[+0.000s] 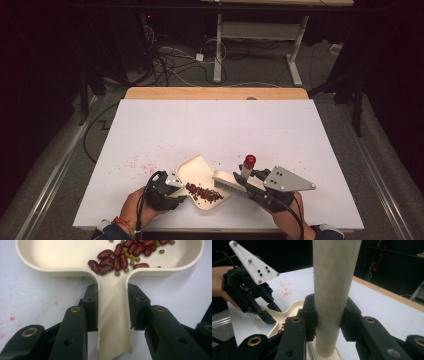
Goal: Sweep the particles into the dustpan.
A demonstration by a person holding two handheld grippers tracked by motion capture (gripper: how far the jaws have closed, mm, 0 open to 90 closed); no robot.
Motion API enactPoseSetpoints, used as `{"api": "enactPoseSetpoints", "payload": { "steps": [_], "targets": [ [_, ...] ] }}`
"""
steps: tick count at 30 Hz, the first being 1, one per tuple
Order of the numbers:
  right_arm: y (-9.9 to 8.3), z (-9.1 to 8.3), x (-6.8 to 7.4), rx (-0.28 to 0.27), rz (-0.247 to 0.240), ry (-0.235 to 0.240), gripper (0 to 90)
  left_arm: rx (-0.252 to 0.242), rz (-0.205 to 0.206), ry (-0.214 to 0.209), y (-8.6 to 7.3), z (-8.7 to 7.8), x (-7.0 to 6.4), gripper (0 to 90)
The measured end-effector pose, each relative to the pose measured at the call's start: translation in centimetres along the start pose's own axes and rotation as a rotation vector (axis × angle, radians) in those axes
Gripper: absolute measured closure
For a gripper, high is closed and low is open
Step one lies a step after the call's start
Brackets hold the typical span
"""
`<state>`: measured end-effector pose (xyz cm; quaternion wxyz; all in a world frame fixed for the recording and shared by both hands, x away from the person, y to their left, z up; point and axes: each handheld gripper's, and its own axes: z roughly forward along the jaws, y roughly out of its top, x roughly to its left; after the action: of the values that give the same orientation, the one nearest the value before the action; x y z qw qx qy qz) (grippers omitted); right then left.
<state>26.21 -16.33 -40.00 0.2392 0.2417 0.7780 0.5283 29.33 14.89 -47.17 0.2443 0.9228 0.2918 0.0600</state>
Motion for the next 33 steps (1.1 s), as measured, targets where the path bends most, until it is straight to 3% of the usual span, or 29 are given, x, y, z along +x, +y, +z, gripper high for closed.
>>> {"api": "enactPoseSetpoints", "payload": {
  "steps": [6,14,16,21,26,30,33],
  "targets": [
    [0.3,-1.3,-1.4,-0.023,0.002,-0.009,70.1,-0.002,0.004,-0.001,-0.2,-0.1,0.1,63.6],
    [-0.1,-1.7,-3.3,-0.025,-0.004,-0.090,70.1,-0.006,-0.017,-0.003,-0.5,-0.3,0.8,63.6],
    [-0.1,-0.6,-4.2,-0.027,0.016,-0.111,70.1,-0.007,-0.029,-0.008,-0.6,-0.2,1.1,63.6],
    [0.1,1.4,-5.1,-0.018,0.001,-0.167,70.1,-0.004,-0.046,-0.003,-0.4,0.0,1.6,63.6],
    [0.0,4.4,-5.2,0.011,-0.017,-0.203,70.2,0.001,-0.046,0.006,0.0,0.2,1.8,63.6],
    [0.2,6.0,-4.4,0.022,-0.019,-0.177,70.2,0.002,-0.045,0.015,0.2,0.3,1.9,63.6],
    [0.5,6.3,-2.9,0.034,-0.038,-0.137,70.2,0.002,-0.047,0.014,0.2,0.3,2.0,63.6]
  ]
}}
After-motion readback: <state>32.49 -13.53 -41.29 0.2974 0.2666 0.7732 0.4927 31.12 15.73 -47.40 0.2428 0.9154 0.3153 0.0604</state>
